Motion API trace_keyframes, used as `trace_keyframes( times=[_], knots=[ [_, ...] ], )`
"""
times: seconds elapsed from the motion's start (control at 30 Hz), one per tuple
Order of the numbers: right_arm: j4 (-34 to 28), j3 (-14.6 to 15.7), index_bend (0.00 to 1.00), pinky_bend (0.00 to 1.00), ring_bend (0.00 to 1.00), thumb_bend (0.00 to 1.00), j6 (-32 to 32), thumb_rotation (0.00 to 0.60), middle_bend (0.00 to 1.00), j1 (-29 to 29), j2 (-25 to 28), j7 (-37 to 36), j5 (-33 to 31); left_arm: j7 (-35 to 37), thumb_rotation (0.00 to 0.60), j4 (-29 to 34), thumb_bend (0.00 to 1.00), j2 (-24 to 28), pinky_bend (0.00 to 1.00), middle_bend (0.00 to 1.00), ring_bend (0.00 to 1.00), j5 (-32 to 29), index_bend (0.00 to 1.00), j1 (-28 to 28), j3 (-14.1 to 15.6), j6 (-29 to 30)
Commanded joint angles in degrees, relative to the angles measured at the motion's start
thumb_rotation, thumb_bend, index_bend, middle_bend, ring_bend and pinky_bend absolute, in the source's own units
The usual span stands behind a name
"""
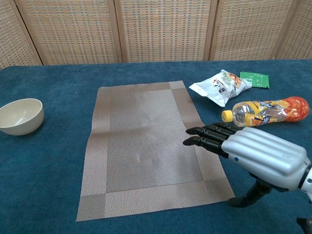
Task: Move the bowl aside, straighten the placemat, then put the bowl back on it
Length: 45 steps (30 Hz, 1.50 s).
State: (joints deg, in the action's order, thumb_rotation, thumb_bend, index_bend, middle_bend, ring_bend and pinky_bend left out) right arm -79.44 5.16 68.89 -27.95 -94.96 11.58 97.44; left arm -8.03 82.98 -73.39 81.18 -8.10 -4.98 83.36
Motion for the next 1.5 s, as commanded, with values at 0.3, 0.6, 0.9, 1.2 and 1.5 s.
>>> trace_keyframes(
  times=[0.3, 0.6, 0.9, 1.2, 1.5],
  knots=[
    [-0.04, -0.29, 0.11, 0.0, 0.0, 0.01, -3.53, 0.6, 0.0, 0.1, -0.45, 1.95, -2.57, 0.07, 0.6, -0.04, 0.16, 0.02, 0.0, 0.0, 0.0, -0.03, 0.1, 0.01, -0.05, 0.09],
    [0.23, -0.68, 0.1, 0.0, 0.0, 0.01, -5.69, 0.6, 0.0, 0.12, -0.93, 3.1, -4.42, -0.32, 0.6, -0.19, 0.16, -0.15, 0.0, 0.0, 0.0, -0.24, 0.1, -0.01, -0.09, 0.02],
    [4.48, -1.83, 0.11, 0.0, 0.0, 0.15, -2.55, 0.6, 0.0, 0.61, -4.39, 2.42, -3.03, -0.38, 0.6, -0.21, 0.16, -0.2, 0.0, 0.0, 0.0, -0.31, 0.1, 0.01, -0.21, 0.21],
    [7.3, -1.24, 0.14, 0.0, 0.0, 0.39, 0.43, 0.6, 0.0, 0.62, -5.68, -2.18, -0.14, -0.14, 0.6, -0.33, 0.16, -0.24, 0.0, 0.0, 0.0, -0.44, 0.1, -0.07, -0.25, -0.01],
    [7.57, -0.82, 0.16, 0.02, 0.0, 0.53, 0.42, 0.6, 0.0, 0.44, -5.46, -4.71, 0.34, -0.11, 0.6, -0.23, 0.16, -0.19, 0.0, 0.0, 0.0, -0.44, 0.1, -0.07, -0.23, -0.04]
  ],
)
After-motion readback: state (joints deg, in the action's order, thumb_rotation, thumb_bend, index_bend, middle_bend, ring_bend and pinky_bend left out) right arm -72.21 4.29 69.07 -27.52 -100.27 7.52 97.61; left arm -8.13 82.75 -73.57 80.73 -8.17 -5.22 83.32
